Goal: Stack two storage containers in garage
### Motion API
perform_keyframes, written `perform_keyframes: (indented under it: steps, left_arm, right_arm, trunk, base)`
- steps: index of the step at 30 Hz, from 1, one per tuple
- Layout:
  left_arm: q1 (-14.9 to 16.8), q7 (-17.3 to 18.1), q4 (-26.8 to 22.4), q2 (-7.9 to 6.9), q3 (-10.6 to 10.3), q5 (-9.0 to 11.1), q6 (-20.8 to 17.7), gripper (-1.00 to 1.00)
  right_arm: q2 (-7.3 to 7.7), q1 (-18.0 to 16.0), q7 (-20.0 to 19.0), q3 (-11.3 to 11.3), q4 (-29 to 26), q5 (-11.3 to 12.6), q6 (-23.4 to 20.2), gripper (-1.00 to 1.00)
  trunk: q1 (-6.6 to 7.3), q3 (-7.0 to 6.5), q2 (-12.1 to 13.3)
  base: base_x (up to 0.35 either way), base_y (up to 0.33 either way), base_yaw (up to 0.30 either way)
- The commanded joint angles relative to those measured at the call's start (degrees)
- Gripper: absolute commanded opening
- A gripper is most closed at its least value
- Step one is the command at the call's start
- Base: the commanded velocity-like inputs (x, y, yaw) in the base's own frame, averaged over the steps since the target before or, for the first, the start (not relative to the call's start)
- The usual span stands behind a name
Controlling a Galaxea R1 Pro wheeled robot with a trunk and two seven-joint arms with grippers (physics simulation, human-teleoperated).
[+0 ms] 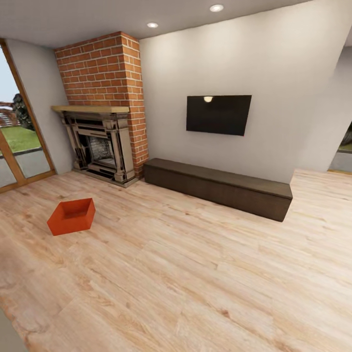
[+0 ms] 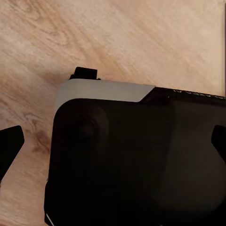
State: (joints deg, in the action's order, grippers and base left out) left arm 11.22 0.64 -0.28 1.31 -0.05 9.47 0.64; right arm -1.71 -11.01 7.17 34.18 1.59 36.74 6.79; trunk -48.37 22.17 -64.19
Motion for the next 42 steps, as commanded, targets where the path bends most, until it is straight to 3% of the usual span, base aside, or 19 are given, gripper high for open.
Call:
perform_keyframes:
  steps: [1,25,42]
  left_arm:
    - [0.0,0.1,0.0,0.00,0.0,0.5,0.1,1.00]
    - [0.0,0.1,0.0,0.00,0.0,0.5,0.1,1.00]
    - [0.0,0.1,0.0,0.00,0.0,0.5,0.1,1.00]
  right_arm:
    - [-0.05,-0.1,0.0,0.5,0.2,0.4,0.3,1.00]
    - [-0.13,-0.1,0.0,0.5,0.2,0.4,0.2,1.00]
    - [-0.02,-0.1,0.0,0.5,0.2,0.4,0.3,1.00]
  trunk:
    - [-0.03,0.06,0.0]
    - [-0.03,0.06,0.0]
    - [-0.03,0.06,0.0]
  base:
    - [0.323,0.000,0.003]
    - [0.323,0.000,0.006]
    - [0.323,0.000,0.242]
